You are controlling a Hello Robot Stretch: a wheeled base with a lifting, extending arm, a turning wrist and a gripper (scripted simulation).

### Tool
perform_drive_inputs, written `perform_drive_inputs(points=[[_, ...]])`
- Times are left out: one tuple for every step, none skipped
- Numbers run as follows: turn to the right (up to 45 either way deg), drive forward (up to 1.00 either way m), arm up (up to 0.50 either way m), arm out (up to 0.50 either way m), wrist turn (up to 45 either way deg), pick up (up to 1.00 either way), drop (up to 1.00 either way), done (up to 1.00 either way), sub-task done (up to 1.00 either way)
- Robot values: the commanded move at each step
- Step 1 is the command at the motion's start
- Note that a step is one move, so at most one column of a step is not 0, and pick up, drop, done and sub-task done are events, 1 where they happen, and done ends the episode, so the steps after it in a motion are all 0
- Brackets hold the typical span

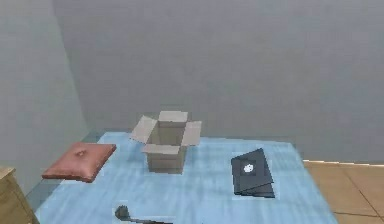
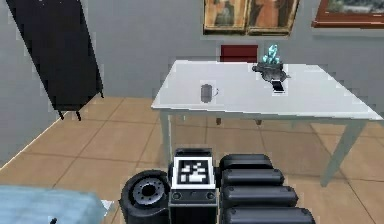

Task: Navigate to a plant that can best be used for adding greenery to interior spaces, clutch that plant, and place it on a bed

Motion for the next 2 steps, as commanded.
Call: perform_drive_inputs(points=[[42.0,0.00,0.00,0.00,0.0,0.00,0.00,0.00,0.00],[-24.0,0.00,0.00,0.00,0.0,0.00,0.00,0.00,0.00]])
